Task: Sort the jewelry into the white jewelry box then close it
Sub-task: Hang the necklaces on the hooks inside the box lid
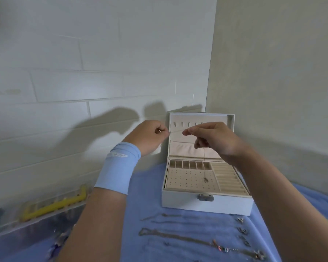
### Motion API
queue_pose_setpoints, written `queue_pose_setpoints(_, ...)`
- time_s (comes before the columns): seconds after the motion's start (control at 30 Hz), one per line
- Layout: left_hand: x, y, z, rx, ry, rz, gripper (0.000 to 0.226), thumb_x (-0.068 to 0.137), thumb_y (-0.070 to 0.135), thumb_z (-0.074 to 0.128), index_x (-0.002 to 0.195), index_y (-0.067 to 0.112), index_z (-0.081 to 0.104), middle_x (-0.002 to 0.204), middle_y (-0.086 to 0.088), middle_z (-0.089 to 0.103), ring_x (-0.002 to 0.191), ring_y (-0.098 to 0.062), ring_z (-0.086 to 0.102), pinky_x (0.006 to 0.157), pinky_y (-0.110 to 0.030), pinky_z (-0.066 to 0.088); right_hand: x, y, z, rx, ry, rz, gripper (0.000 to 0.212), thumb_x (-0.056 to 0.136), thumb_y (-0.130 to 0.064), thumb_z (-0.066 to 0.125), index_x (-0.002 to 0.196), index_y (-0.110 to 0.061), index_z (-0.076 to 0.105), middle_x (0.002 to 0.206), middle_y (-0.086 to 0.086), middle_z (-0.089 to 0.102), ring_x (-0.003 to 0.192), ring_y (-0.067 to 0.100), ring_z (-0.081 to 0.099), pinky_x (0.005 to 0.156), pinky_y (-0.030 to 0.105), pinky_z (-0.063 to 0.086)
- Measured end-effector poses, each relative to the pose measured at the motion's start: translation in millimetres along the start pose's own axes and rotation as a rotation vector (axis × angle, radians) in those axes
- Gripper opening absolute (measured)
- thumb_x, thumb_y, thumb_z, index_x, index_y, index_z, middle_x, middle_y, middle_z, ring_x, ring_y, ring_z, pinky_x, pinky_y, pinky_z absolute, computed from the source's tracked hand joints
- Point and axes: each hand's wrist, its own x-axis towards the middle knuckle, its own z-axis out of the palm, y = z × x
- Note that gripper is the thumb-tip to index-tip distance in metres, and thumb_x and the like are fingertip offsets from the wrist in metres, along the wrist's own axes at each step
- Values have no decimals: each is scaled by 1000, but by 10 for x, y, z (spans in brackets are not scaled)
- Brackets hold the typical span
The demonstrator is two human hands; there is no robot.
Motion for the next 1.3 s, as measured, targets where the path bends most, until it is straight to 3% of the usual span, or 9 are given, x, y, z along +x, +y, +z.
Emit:
queue_pose_setpoints(0.1,176,32,150,-91,-9,15,15,96,26,57,86,27,68,91,-3,70,79,-16,59,68,-23,45,138,102,-93,41,7,44,22,99,-16,58,94,-7,78,57,1,53,55,19,51,67,36,57)
queue_pose_setpoints(0.17,285,39,230,-171,-31,30,14,95,27,59,88,26,71,85,-4,68,74,-14,56,67,-24,46,212,145,-139,13,-22,54,21,99,-18,59,95,-6,76,57,0,47,48,17,41,53,31,47)
queue_pose_setpoints(0.33,443,-33,376,-264,-8,107,11,94,24,62,88,25,72,62,17,57,58,2,50,60,-9,40,312,238,-235,-102,-109,34,17,94,-20,70,92,-4,75,57,4,50,47,16,41,49,27,41)
queue_pose_setpoints(0.43,458,-52,440,-280,-39,140,12,94,23,62,87,24,72,51,18,49,53,0,44,55,-10,36,338,321,-247,-37,-165,61,16,96,-15,66,92,-2,73,77,12,67,59,21,57,52,30,47)
queue_pose_setpoints(0.53,459,-18,479,-306,-105,159,14,94,24,61,86,26,72,57,9,48,56,-11,40,56,-20,36,374,394,-195,43,-208,71,17,97,-12,62,99,2,70,98,15,73,68,21,63,50,29,46)
queue_pose_setpoints(0.67,450,-23,466,-419,-148,113,18,100,18,53,94,19,71,51,12,39,46,-8,34,49,-17,32,381,411,-182,18,-227,64,16,97,-17,62,95,-3,70,73,6,63,48,13,38,44,23,25)
queue_pose_setpoints(0.8,428,-121,401,-586,-175,47,23,104,15,45,101,10,68,58,2,27,45,-12,22,41,-17,24,348,410,-314,-71,-251,90,19,95,-23,66,95,-9,78,62,2,50,48,11,30,46,22,23)
queue_pose_setpoints(1.13,438,-240,356,-848,-222,14,22,101,1,43,106,6,63,71,-3,55,40,-10,21,46,-24,15,342,556,-452,-225,-282,196,16,91,-7,73,105,-14,77,67,-3,53,49,7,37,47,20,32)
queue_pose_setpoints(1.3,473,-318,348,-844,-19,6,24,100,0,48,99,8,71,79,-3,68,44,-12,34,52,-30,18,314,568,-495,-407,-360,281,14,94,-22,69,91,-16,81,85,7,76,50,8,37,51,25,32)
